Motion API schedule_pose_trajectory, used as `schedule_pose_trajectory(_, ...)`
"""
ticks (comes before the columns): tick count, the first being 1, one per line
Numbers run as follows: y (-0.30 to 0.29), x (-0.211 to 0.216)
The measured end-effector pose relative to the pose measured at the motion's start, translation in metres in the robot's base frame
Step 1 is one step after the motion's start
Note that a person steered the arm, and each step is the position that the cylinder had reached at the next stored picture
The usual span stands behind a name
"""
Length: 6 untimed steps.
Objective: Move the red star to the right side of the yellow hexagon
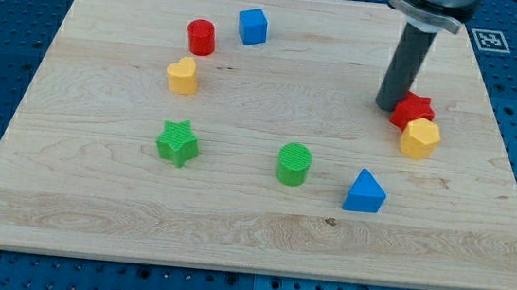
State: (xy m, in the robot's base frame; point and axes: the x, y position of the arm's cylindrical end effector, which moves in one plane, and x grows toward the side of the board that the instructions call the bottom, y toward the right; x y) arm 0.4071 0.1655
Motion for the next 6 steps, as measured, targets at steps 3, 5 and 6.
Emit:
schedule_pose_trajectory(3, 0.049, -0.004)
schedule_pose_trajectory(5, 0.078, 0.04)
schedule_pose_trajectory(6, 0.103, 0.053)
